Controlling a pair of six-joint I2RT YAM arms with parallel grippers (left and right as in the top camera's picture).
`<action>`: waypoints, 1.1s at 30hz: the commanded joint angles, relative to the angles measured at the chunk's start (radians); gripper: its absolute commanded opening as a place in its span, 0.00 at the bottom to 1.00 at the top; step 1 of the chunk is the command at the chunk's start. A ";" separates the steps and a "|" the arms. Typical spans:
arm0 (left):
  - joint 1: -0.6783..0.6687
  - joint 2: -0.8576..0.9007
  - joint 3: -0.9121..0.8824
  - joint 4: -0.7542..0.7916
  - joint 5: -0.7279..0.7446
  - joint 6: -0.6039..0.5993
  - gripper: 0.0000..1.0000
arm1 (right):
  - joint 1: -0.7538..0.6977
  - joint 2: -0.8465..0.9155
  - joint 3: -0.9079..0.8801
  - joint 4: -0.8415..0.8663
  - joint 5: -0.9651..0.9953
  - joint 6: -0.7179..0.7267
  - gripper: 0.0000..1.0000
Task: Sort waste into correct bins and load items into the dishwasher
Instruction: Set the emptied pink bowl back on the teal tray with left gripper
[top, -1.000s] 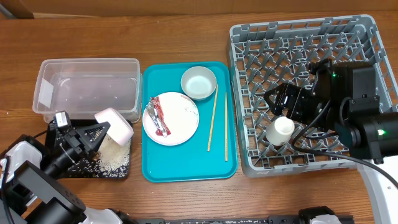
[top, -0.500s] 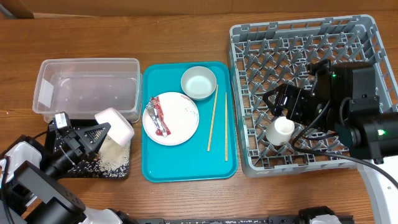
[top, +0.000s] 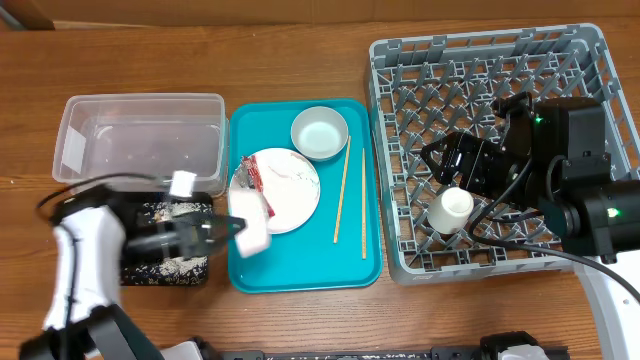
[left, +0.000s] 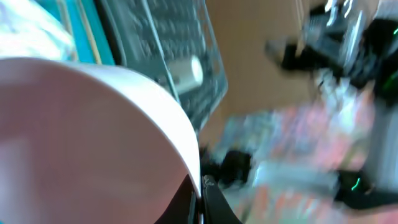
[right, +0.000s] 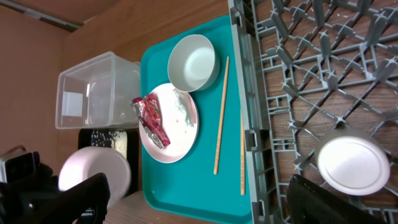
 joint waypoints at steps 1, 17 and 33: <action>-0.180 -0.058 0.021 0.170 -0.082 -0.380 0.04 | 0.006 -0.002 0.006 0.006 0.016 0.002 0.93; -1.092 -0.102 0.071 0.631 -1.176 -1.609 0.04 | 0.006 -0.002 0.006 0.005 0.017 0.002 0.94; -1.259 0.075 0.101 0.750 -1.337 -1.702 0.40 | 0.006 0.008 0.006 -0.010 0.017 0.002 0.94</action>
